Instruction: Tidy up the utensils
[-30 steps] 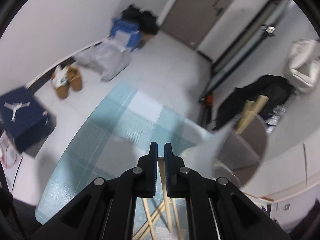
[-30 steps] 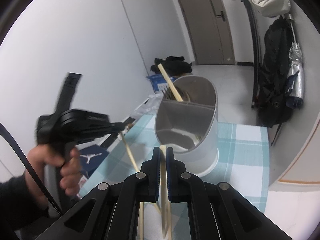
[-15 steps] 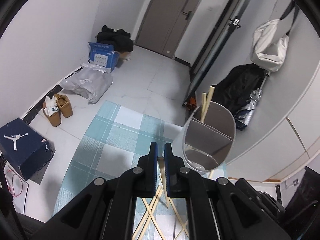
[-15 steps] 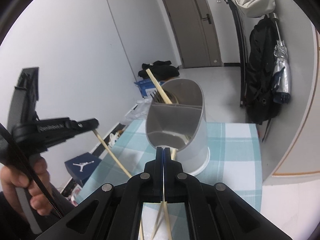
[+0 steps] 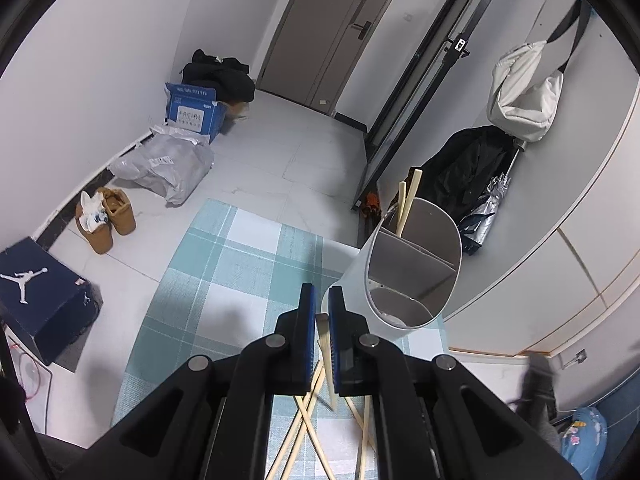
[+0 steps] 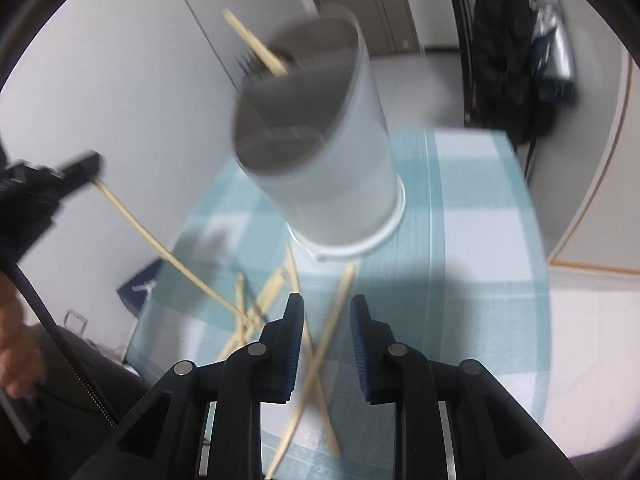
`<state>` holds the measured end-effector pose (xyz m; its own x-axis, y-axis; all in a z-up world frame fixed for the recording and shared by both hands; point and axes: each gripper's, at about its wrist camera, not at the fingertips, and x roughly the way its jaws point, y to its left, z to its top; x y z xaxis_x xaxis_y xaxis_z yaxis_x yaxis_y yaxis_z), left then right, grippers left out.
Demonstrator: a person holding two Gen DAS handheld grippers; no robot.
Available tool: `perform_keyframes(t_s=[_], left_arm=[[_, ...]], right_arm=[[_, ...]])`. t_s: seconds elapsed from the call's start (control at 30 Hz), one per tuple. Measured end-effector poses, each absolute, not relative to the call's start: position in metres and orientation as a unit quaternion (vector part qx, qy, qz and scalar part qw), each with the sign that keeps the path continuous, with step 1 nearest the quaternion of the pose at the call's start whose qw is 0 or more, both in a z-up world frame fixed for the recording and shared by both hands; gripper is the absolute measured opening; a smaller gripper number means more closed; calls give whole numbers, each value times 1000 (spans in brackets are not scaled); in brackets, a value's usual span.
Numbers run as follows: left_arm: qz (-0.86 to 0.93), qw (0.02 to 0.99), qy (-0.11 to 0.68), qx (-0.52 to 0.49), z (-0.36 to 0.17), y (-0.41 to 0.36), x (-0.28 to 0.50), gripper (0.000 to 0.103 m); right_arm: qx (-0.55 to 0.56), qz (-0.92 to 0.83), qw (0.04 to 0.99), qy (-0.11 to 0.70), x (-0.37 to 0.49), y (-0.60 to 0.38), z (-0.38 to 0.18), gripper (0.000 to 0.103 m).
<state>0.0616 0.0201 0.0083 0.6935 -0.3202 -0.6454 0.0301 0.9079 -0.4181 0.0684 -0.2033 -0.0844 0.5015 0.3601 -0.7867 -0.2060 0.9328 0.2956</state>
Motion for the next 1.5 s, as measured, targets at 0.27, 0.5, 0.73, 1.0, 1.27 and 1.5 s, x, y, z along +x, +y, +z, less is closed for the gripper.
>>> perform_keyframes(t_s=[0.27, 0.5, 0.73, 1.0, 1.27, 1.5], left_arm=[[-112, 890, 389, -212, 3, 31, 67, 3], [-113, 891, 389, -203, 2, 32, 71, 3], [-111, 892, 392, -198, 3, 33, 71, 3], [-132, 906, 373, -152, 21, 13, 62, 3], [-146, 905, 378, -129, 43, 2, 58, 3], [-179, 907, 358, -130, 99, -5, 63, 2]], right_arm=[[58, 138, 835, 530, 106, -187, -127, 22], [-11, 93, 858, 505, 112, -161, -125, 16], [12, 98, 866, 490, 102, -170, -115, 6], [119, 133, 904, 389, 62, -220, -55, 6], [142, 158, 933, 291, 38, -230, -8, 6], [133, 176, 958, 181, 37, -220, 53, 6]])
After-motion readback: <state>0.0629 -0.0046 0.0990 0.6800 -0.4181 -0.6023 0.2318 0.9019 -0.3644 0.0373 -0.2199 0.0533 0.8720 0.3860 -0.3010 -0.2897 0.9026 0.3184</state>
